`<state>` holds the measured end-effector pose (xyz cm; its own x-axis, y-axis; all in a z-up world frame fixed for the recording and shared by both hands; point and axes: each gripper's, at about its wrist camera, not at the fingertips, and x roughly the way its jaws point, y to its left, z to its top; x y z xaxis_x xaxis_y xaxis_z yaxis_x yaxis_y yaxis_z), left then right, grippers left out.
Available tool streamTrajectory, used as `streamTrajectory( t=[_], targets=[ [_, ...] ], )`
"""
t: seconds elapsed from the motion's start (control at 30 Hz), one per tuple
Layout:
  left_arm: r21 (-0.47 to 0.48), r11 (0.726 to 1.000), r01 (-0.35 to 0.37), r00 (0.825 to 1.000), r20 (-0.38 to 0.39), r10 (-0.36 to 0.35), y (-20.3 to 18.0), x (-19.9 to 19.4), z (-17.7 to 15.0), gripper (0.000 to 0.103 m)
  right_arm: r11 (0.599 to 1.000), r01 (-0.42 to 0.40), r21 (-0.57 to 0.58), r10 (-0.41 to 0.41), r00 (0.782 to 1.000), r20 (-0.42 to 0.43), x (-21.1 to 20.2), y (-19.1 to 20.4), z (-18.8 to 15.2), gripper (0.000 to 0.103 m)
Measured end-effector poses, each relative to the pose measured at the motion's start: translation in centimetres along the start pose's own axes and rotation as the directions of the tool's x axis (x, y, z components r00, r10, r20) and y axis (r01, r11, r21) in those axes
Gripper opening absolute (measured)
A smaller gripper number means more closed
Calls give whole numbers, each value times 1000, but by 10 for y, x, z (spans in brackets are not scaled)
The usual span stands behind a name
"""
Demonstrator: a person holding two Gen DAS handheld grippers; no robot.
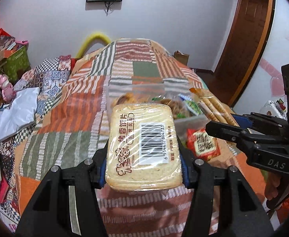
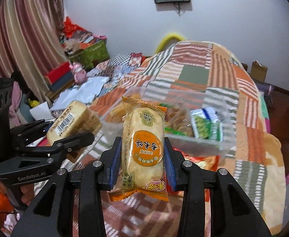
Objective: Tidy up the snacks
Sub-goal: 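Carry both wrapped cakes over the clear box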
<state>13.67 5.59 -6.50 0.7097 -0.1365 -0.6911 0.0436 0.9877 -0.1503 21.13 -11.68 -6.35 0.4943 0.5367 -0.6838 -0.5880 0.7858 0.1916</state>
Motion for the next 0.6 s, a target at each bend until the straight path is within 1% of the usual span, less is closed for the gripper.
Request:
streamTrajectory(
  t=[0.17, 0.3, 0.43, 0.6],
  targets=[
    [23, 1000, -3, 1000, 1, 3, -13, 10, 19, 55, 999, 33, 26, -33, 999, 30, -8, -21, 9, 36],
    [13, 1000, -1, 1000, -3, 2, -17, 23, 35, 55, 997, 54, 51, -56, 997, 45, -9, -37, 17, 36],
    [-11, 1000, -1, 1000, -16, 1, -14, 37, 49, 55, 995, 69, 70, -73, 996, 52, -4, -51, 24, 36],
    [-7, 1000, -20, 1000, -18, 19, -14, 54, 64, 55, 993, 82, 82, -86, 995, 51, 7, -64, 35, 36]
  ],
)
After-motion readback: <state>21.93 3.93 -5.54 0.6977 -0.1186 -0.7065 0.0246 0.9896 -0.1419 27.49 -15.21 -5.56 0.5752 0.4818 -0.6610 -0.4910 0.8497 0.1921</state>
